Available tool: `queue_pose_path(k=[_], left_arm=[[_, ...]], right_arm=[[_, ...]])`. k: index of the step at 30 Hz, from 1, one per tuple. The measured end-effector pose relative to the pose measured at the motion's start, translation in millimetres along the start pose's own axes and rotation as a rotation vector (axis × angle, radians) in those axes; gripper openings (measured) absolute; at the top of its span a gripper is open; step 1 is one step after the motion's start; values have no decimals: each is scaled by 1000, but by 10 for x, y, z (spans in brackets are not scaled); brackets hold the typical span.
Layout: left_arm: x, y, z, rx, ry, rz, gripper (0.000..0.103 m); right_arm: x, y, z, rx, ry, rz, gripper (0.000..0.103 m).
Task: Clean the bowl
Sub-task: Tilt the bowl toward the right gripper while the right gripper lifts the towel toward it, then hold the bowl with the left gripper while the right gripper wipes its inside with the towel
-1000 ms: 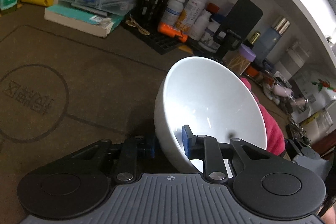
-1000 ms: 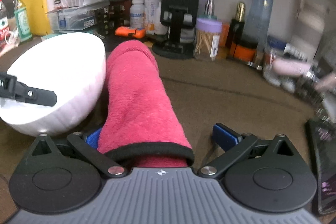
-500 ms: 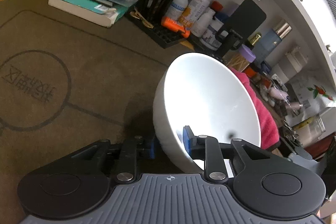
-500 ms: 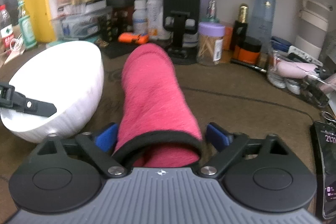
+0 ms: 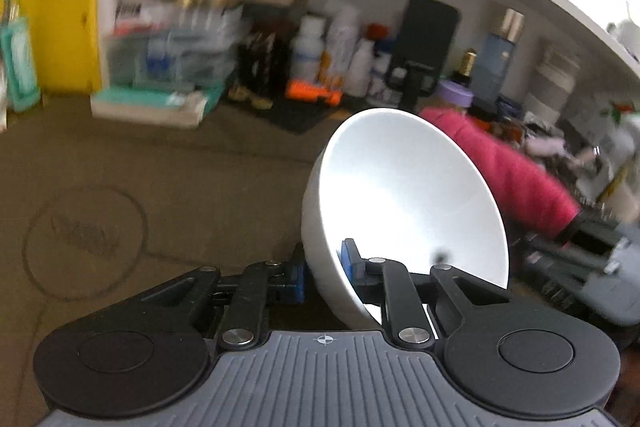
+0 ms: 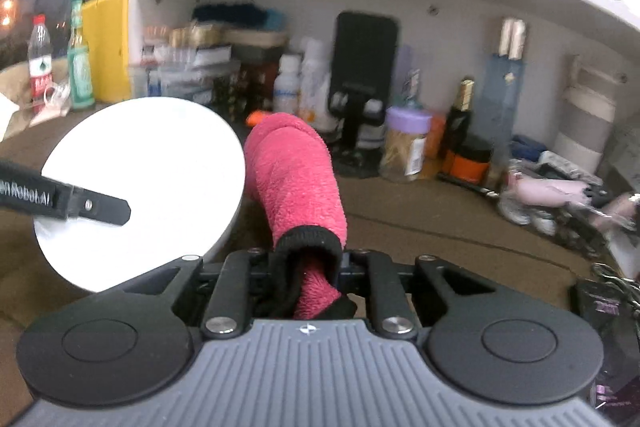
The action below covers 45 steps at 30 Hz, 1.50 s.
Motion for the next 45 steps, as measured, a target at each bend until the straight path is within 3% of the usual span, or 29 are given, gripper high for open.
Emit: queue_pose_path(k=[3, 7, 13, 16, 23, 25, 28, 34, 36, 37, 38, 43, 45], left_arm=[[39, 87, -113, -22, -97, -42, 17], [130, 220, -322, -96, -232, -127, 16], [146, 227, -425, -141, -276, -147, 17], [152, 238, -433, -139, -296, -138, 18], [235, 260, -458, -137, -345, -119, 20], [246, 266, -460, -133, -353, -119, 22], [245, 271, -454, -118, -361, -117, 23], [226, 272, -416, -78, -361, -99, 24], [229, 267, -403, -75, -362, -96, 24], [240, 264, -395, -78, -363, -99, 24], [249, 259, -381, -81, -360, -101, 23], [280, 232, -337, -61, -359, -78, 25], [304, 205, -323, -46, -355, -58, 27]], right_arm=[[3, 220, -89, -1, 27, -6, 19], [46, 564, -57, -146, -104, 38, 19], [182, 975, 47, -393, -303, 131, 19], [263, 854, 211, -440, -356, 209, 19], [83, 303, 25, -511, -566, 290, 20], [68, 256, -59, -484, -618, 286, 21], [78, 255, -101, -442, -601, 249, 26], [52, 161, 254, -396, -401, 115, 41], [4, 161, 304, -348, -333, 79, 35], [-22, 162, 325, -323, -299, 61, 24], [-49, 162, 346, -298, -265, 43, 21], [-193, 175, 452, -170, -94, -47, 18], [-319, 345, 459, -211, -63, -145, 18]])
Point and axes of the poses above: each gripper's, at about its wrist camera, not at the fingertips, and y roughly against the way its jaws point, z to its left, x to its underside, the point moved 6 cm from there along -y, roughly the way its jaws point, and after that the axes turned 3 degrees about -z, right-handed, at the moved point
